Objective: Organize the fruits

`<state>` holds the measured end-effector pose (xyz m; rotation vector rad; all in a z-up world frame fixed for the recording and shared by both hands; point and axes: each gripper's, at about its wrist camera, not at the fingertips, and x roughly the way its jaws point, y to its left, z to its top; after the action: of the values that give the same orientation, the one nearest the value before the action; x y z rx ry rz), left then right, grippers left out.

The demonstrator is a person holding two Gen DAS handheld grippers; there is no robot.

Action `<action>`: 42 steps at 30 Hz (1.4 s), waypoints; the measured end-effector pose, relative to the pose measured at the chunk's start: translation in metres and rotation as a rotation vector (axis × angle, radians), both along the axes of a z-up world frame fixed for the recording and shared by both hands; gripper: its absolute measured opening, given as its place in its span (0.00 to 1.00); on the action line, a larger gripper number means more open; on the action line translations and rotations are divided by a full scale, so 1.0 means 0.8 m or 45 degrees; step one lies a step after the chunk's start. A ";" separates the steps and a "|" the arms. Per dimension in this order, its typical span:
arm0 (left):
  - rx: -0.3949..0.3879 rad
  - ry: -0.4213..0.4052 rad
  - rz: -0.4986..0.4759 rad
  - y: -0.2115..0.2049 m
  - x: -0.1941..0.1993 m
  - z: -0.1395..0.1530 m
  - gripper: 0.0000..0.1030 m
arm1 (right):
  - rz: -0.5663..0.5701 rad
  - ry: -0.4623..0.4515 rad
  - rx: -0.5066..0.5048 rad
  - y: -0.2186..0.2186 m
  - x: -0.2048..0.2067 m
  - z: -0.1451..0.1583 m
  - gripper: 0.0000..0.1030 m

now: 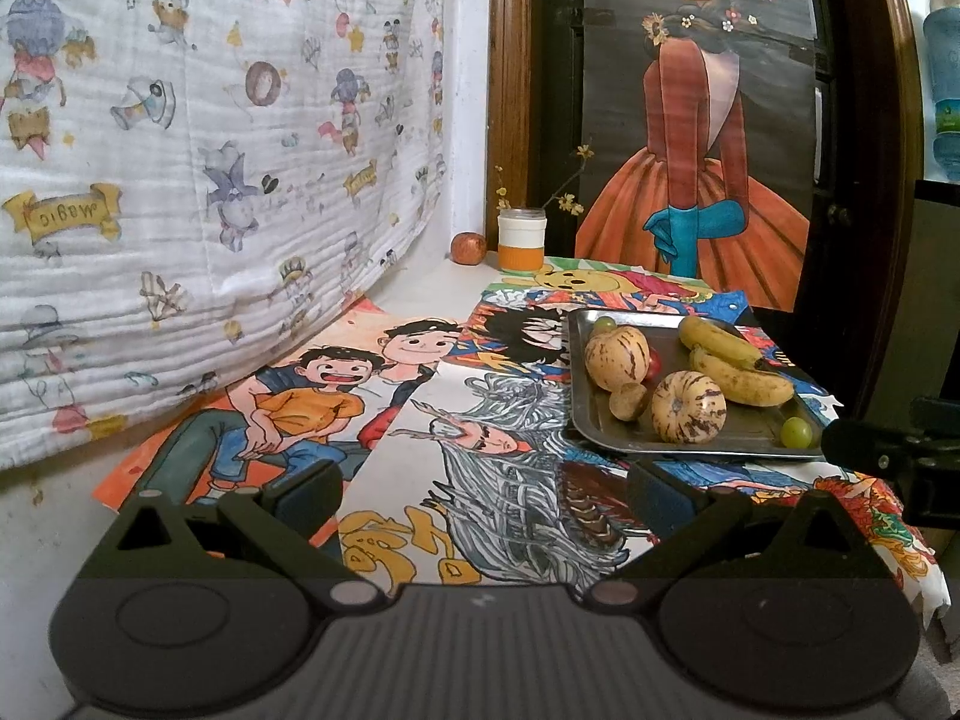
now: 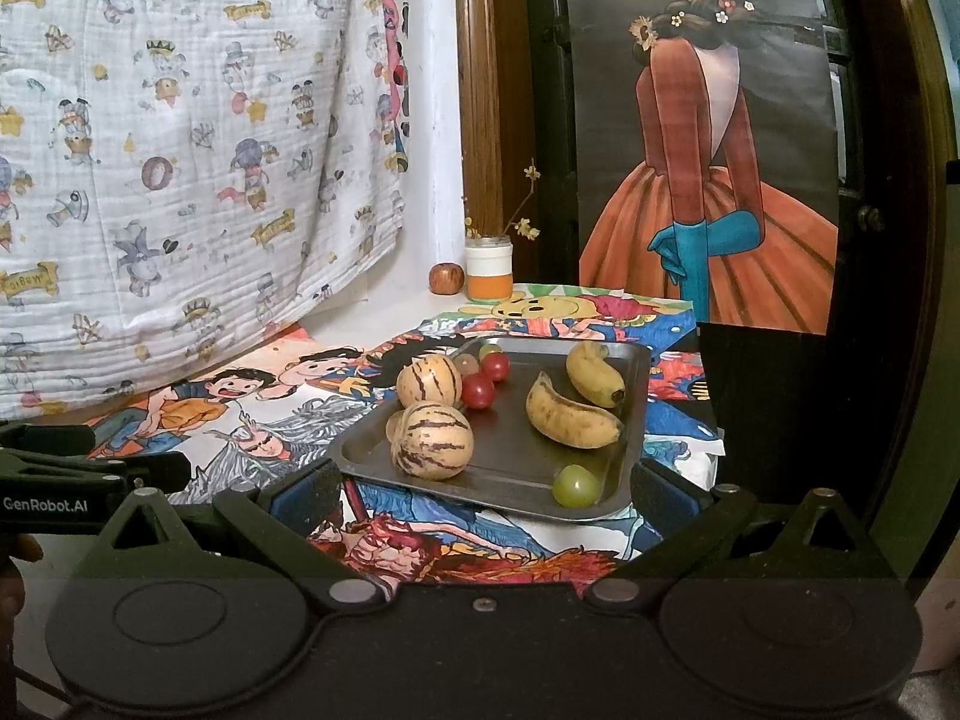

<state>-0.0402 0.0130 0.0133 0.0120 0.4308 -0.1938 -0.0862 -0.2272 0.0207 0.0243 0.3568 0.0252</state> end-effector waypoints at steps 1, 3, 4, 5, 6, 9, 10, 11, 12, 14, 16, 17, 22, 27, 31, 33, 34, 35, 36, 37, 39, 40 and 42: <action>-0.002 0.003 -0.002 0.000 0.000 -0.001 1.00 | 0.000 0.000 0.000 0.000 0.000 0.000 1.00; 0.005 0.026 0.004 -0.001 0.001 -0.002 1.00 | 0.000 0.003 0.002 0.000 0.000 -0.003 1.00; 0.014 0.038 0.006 -0.002 0.002 -0.003 1.00 | 0.000 0.002 0.001 0.000 0.001 -0.003 1.00; 0.022 0.046 0.009 -0.004 0.002 -0.004 1.00 | 0.000 0.002 0.001 0.000 0.001 -0.003 1.00; 0.030 0.047 0.013 -0.005 0.002 -0.005 1.00 | 0.001 0.002 0.001 0.000 0.001 -0.002 1.00; 0.044 0.048 0.023 -0.007 0.003 -0.005 1.00 | 0.000 0.004 0.002 0.000 0.001 -0.003 1.00; 0.045 0.049 0.023 -0.007 0.003 -0.005 1.00 | 0.000 0.003 0.001 -0.001 0.001 -0.002 1.00; 0.045 0.049 0.024 -0.007 0.004 -0.005 1.00 | 0.001 0.003 0.001 -0.001 0.001 -0.002 1.00; 0.046 0.050 0.024 -0.007 0.003 -0.005 1.00 | 0.001 0.003 0.001 -0.001 0.001 -0.002 1.00; 0.046 0.050 0.025 -0.007 0.004 -0.005 1.00 | 0.001 0.004 0.001 -0.001 0.001 -0.004 1.00; 0.046 0.052 0.025 -0.007 0.004 -0.006 1.00 | 0.001 0.004 0.001 -0.001 0.001 -0.004 1.00; 0.046 0.053 0.025 -0.007 0.004 -0.005 1.00 | 0.001 0.004 0.001 -0.001 0.001 -0.004 1.00; 0.047 0.054 0.024 -0.007 0.004 -0.006 1.00 | 0.001 0.006 0.001 -0.001 0.002 -0.003 1.00; 0.047 0.054 0.022 -0.008 0.004 -0.007 1.00 | 0.001 0.008 0.001 -0.001 0.002 -0.005 1.00; 0.046 0.056 0.022 -0.008 0.004 -0.007 1.00 | 0.001 0.010 0.001 -0.001 0.001 -0.007 1.00; 0.044 0.060 0.019 -0.008 0.005 -0.008 1.00 | 0.001 0.010 0.001 0.000 0.002 -0.007 1.00; 0.044 0.062 0.018 -0.009 0.005 -0.008 1.00 | 0.001 0.011 0.001 0.000 0.002 -0.007 1.00; 0.044 0.064 0.017 -0.008 0.006 -0.009 1.00 | 0.001 0.011 0.001 0.000 0.002 -0.007 1.00; 0.044 0.065 0.017 -0.008 0.006 -0.009 1.00 | 0.001 0.011 0.001 0.000 0.002 -0.007 1.00; 0.045 0.066 0.018 -0.008 0.007 -0.009 1.00 | 0.000 0.010 0.001 0.000 0.002 -0.006 1.00; 0.045 0.067 0.017 -0.008 0.007 -0.009 1.00 | 0.000 0.011 0.001 0.000 0.003 -0.006 1.00; 0.045 0.067 0.017 -0.008 0.007 -0.009 1.00 | 0.000 0.012 0.002 0.000 0.002 -0.007 1.00; 0.046 0.067 0.016 -0.008 0.007 -0.009 1.00 | 0.000 0.012 0.002 0.000 0.004 -0.005 1.00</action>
<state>-0.0344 0.0063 0.0061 0.0400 0.4868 -0.1739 -0.0833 -0.2272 0.0168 0.0257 0.3663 0.0256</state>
